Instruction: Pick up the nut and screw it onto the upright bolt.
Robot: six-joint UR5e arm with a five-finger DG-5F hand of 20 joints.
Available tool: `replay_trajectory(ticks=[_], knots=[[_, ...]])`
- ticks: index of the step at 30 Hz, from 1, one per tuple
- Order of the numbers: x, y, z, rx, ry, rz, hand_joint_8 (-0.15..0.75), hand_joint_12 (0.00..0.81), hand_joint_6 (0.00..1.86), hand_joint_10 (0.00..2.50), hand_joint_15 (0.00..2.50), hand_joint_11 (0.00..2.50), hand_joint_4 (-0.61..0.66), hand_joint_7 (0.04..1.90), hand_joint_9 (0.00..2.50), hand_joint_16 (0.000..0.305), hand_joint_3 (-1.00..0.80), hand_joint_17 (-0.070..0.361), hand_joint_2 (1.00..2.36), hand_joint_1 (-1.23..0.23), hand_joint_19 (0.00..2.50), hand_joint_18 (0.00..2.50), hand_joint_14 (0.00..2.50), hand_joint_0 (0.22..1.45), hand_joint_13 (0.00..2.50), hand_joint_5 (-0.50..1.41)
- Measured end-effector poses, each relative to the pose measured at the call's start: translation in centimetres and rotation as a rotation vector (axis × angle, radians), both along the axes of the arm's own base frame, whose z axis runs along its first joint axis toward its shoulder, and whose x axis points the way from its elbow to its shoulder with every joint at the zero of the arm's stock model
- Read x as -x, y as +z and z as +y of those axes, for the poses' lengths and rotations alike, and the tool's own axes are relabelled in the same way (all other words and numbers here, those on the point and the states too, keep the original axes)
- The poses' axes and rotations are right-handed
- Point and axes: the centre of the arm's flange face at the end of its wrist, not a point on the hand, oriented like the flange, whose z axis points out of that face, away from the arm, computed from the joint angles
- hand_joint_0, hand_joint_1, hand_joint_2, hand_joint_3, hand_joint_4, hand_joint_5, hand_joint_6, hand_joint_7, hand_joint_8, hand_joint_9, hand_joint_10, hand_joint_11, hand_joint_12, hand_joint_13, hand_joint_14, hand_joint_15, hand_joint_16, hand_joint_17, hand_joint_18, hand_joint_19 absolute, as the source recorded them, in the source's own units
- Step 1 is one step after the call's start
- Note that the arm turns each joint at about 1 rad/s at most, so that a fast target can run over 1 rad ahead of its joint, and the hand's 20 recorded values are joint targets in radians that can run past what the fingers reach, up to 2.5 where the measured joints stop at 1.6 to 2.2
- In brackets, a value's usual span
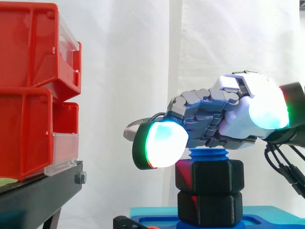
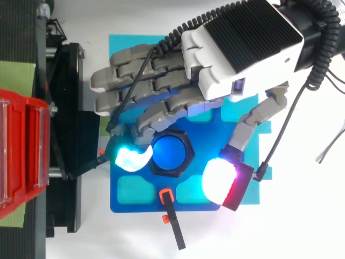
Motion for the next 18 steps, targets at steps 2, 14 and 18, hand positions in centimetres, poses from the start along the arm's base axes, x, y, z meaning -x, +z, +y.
replay_trajectory(ticks=[2, 14, 18], knots=[[0.00, -0.02, 0.03, -0.001, 0.000, 0.000, 0.226, 0.363, 0.50, 0.00, 0.00, 0.00, 0.14, 0.75, 0.00, 0.048, -0.50, 0.109, 1.00, -0.49, 0.00, 0.00, 0.00, 0.38, 0.00, -0.25], [-0.30, 0.44, -0.41, 0.005, -0.009, -0.041, 0.228, 0.368, 0.50, 0.00, 0.00, 0.00, 0.12, 0.72, 0.00, 0.050, -0.50, 0.112, 1.00, -0.49, 0.00, 0.00, 0.00, 0.37, 0.00, -0.26], [-0.48, 0.66, -0.47, 0.007, -0.011, -0.062, 0.214, 0.368, 0.50, 0.00, 0.00, 0.00, 0.09, 0.70, 0.00, 0.051, -0.50, 0.114, 1.00, -0.60, 0.00, 0.00, 0.00, 0.36, 0.00, -0.28]])
